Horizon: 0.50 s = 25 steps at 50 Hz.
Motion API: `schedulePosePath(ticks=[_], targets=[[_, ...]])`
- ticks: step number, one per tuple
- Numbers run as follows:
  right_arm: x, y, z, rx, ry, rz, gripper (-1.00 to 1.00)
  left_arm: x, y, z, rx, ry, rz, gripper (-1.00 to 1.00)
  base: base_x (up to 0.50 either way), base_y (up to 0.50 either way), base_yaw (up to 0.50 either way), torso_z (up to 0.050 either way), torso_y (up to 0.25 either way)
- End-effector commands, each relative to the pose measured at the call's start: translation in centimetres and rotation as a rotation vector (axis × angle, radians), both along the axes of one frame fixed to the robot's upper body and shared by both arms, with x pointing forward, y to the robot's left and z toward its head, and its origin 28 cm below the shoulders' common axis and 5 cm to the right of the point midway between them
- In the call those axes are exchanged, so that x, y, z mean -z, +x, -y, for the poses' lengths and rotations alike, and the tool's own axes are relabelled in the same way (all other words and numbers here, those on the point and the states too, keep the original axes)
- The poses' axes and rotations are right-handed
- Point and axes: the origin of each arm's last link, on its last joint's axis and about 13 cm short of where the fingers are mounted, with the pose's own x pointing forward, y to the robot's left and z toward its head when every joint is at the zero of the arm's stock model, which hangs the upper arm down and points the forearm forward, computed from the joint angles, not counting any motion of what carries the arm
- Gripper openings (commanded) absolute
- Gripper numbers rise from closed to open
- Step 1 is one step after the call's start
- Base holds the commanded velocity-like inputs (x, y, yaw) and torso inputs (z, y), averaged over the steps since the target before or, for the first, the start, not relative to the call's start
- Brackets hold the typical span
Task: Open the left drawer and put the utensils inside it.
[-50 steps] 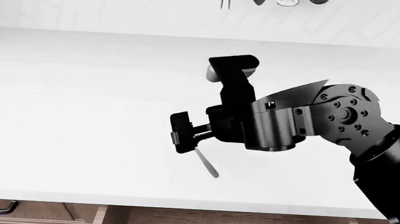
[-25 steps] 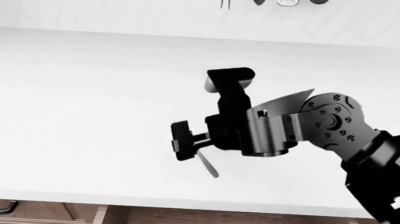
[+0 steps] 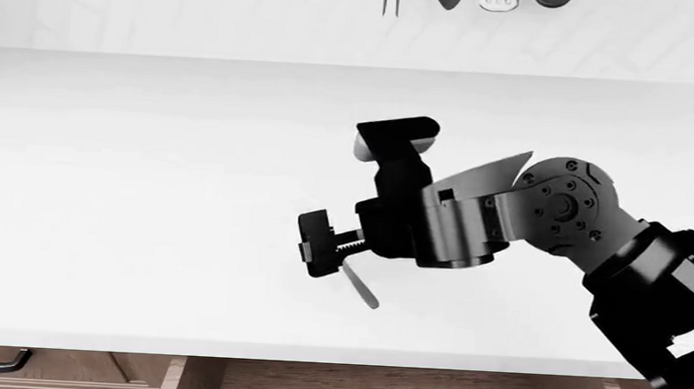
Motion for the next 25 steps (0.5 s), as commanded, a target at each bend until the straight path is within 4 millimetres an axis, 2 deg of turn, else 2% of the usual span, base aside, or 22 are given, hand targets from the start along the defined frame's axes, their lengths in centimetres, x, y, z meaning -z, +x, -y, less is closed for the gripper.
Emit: schedulePosePath(ticks=[1,17,18,25], targets=[[2.31,0.08,-0.33,-0.018,-0.038,-0.082,1.00,0.00,-0.05,-0.03,-0.001,0.001,0.002,1.00,0.00,0.00,0.00,0.000,0.000],[2.93,-0.21,-0.14,-0.021,-0.067,-0.120,1.00,0.00,-0.07,-0.05,0.000,-0.001,0.001,1.00,0.00,0.00,0.00,-0.002,0.000],[2.93,-0.21,-0.12,-0.020,-0.068,-0.120,-1.00,0.00,-0.07,-0.04,0.000,-0.001,0.001,1.00,0.00,0.00,0.00,0.000,0.000],[2.84,-0.25,-0.16,-0.026,-0.070,-0.115,-1.00,0.01,-0.06,-0.03,0.000,0.000,0.002,1.00,0.00,0.00,0.00,-0.002,0.000]])
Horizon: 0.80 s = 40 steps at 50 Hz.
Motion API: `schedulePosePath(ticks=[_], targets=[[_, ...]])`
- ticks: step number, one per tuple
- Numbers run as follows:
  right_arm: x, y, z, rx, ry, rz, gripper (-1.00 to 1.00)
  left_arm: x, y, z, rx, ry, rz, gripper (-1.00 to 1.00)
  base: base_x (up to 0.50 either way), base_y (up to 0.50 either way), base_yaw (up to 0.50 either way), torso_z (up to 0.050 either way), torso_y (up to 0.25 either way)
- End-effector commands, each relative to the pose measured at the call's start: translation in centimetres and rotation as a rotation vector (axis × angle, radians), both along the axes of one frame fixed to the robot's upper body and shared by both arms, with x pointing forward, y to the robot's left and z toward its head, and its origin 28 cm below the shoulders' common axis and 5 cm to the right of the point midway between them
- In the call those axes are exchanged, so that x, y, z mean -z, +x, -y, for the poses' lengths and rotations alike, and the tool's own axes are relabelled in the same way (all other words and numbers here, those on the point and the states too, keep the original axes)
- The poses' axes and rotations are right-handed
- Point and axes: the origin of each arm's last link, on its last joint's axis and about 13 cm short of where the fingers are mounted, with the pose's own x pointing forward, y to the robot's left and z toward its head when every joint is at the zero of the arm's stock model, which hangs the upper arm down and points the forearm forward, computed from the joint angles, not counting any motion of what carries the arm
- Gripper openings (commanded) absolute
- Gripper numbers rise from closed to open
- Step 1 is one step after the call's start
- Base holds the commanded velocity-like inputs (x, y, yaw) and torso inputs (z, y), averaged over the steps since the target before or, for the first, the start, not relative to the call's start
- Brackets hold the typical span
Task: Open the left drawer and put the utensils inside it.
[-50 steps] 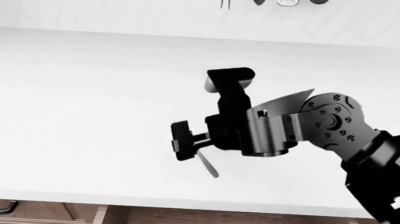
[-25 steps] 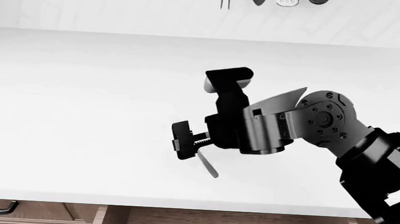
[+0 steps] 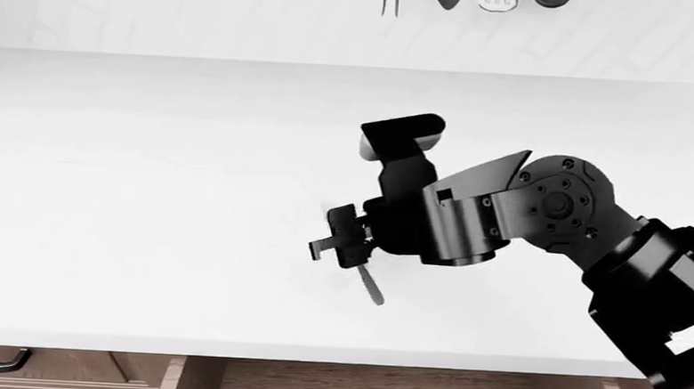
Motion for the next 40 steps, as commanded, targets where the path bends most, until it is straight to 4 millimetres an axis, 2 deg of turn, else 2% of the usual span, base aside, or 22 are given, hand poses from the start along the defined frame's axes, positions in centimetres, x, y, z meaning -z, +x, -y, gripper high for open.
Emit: schedulePosePath(ticks=[1,30,40], targets=[[2.6,-0.7,-0.4,-0.054,-0.002,-0.145,-1.00,0.0,0.0,0.0,0.000,0.001,0.000,1.00,0.00,0.00,0.00,-0.010,0.000],[2.2,-0.7,-0.2,-0.054,-0.005,-0.102,-1.00,0.0,0.0,0.0,0.000,-0.001,-0.001,1.00,0.00,0.00,0.00,-0.001,0.000],[1.4,-0.6,0.2,-0.033,-0.011,-0.075,-1.00,0.0,0.0,0.1,0.002,-0.002,-0.001,1.00,0.00,0.00,0.00,-0.001,0.000]])
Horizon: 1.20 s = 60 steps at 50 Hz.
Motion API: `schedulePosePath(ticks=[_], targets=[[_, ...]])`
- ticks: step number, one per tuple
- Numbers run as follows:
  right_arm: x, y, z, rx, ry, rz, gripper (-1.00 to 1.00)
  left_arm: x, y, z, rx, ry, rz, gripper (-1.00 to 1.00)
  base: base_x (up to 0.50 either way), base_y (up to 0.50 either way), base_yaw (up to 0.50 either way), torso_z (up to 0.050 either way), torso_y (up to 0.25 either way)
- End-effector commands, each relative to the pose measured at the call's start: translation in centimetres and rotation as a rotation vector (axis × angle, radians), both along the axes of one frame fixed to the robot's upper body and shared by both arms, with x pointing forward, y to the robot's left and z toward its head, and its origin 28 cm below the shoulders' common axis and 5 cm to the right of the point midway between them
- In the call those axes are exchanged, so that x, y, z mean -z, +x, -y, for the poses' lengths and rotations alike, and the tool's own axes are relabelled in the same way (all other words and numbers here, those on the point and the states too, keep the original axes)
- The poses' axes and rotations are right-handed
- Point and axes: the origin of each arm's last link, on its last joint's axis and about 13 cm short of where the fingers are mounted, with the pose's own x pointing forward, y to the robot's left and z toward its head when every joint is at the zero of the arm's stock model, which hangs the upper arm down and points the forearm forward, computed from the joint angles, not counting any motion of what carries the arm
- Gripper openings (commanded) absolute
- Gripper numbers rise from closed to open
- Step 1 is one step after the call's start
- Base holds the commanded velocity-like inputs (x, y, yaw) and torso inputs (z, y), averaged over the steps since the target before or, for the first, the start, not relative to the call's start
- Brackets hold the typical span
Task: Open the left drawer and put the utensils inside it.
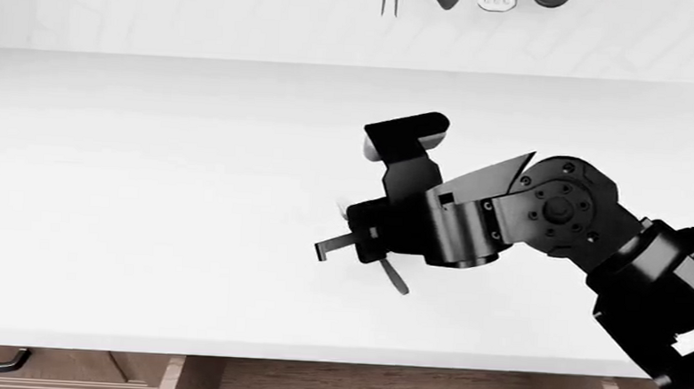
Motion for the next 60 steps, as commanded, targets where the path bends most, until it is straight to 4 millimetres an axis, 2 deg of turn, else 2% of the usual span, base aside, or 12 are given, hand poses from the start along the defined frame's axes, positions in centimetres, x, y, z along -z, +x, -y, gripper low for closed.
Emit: schedulePosePath(ticks=[1,13,28,41,60], targets=[[1.0,-0.7,-0.1,-0.037,0.020,-0.099,-1.00,0.0,0.0,0.0,0.001,-0.001,0.000,1.00,0.00,0.00,0.00,0.000,0.000],[-2.9,-1.3,0.9,-0.006,0.045,0.034,-1.00,0.0,0.1,0.1,0.001,0.002,-0.001,1.00,0.00,0.00,0.00,0.000,0.000],[-4.2,-2.5,1.6,-0.021,0.049,0.077,-1.00,0.0,0.0,0.0,-0.001,0.002,0.001,1.00,0.00,0.00,0.00,0.000,0.000],[-5.1,-4.6,2.8,-0.149,-0.044,0.141,-1.00,-0.1,0.0,0.0,0.000,0.000,0.002,1.00,0.00,0.00,0.00,0.000,0.000],[-5.9,-6.5,3.1,-0.315,-0.102,0.187,-1.00,-0.1,0.0,0.0,-0.003,0.002,0.003,1.00,0.00,0.00,0.00,0.000,0.000]])
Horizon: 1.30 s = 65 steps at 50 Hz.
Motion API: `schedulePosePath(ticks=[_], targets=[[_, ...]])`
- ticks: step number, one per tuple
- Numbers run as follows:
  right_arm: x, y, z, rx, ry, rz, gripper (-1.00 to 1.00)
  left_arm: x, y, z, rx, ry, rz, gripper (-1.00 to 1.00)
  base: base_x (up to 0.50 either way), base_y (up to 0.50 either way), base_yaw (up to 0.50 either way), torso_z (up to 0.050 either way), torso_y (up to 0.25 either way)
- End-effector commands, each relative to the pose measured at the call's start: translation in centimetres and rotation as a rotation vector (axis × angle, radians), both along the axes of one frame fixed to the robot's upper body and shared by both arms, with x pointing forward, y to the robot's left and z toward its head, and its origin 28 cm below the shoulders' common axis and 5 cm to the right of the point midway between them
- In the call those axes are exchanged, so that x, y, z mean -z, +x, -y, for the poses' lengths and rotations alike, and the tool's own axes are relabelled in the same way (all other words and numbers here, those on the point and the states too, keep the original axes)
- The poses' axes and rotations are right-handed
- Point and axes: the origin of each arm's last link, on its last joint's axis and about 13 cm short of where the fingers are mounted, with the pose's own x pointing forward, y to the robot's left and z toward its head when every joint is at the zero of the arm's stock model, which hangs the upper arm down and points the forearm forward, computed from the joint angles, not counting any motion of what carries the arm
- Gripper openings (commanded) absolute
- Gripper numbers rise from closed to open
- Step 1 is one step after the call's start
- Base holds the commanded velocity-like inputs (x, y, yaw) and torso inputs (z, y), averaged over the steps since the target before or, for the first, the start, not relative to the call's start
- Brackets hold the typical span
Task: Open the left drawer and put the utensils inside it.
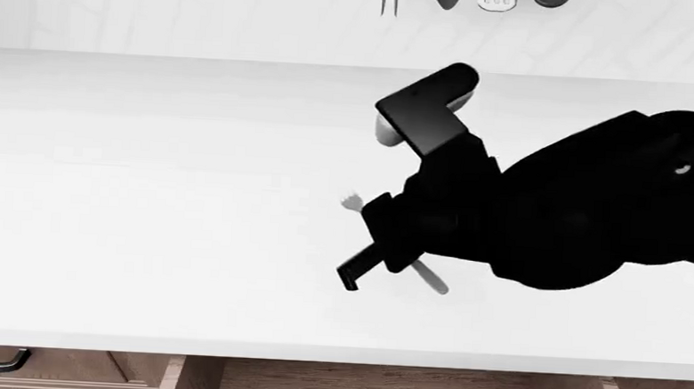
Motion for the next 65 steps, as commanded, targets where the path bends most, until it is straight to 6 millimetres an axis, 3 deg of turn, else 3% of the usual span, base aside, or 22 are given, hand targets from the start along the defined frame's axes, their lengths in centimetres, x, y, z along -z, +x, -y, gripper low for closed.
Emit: schedulePosePath(ticks=[1,37,65], targets=[[-0.3,-1.1,0.2,-0.085,-0.042,0.026,-1.00,0.0,0.0,0.0,-0.001,0.001,0.001,1.00,0.00,0.00,0.00,0.000,0.000],[-0.3,-4.2,-0.4,-0.402,-0.065,0.069,-1.00,0.0,0.0,0.0,-0.001,-0.001,-0.001,1.00,0.00,0.00,0.00,0.000,0.000],[0.3,-5.2,-0.7,-0.518,-0.076,0.048,-1.00,0.0,-0.1,-0.1,-0.005,0.000,0.001,1.00,0.00,0.00,0.00,0.000,0.000]])
